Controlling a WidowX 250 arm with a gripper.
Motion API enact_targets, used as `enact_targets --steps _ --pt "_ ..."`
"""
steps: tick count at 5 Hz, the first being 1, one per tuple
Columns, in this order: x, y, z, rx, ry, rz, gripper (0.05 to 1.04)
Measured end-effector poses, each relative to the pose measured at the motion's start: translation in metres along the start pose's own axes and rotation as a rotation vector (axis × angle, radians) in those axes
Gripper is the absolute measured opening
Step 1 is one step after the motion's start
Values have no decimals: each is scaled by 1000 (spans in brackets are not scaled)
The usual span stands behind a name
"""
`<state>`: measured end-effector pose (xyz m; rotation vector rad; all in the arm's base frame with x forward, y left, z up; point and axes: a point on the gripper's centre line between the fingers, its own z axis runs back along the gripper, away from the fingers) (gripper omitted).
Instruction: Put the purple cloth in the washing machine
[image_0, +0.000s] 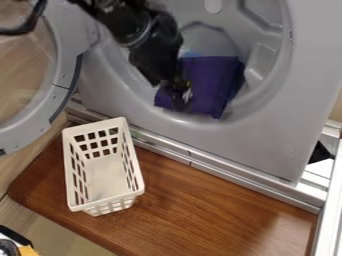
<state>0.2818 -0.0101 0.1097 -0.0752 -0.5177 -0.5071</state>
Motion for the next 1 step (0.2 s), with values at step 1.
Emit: enact_targets --steps 1 --pt "-37 -31 -4 -75 122 -45 1000"
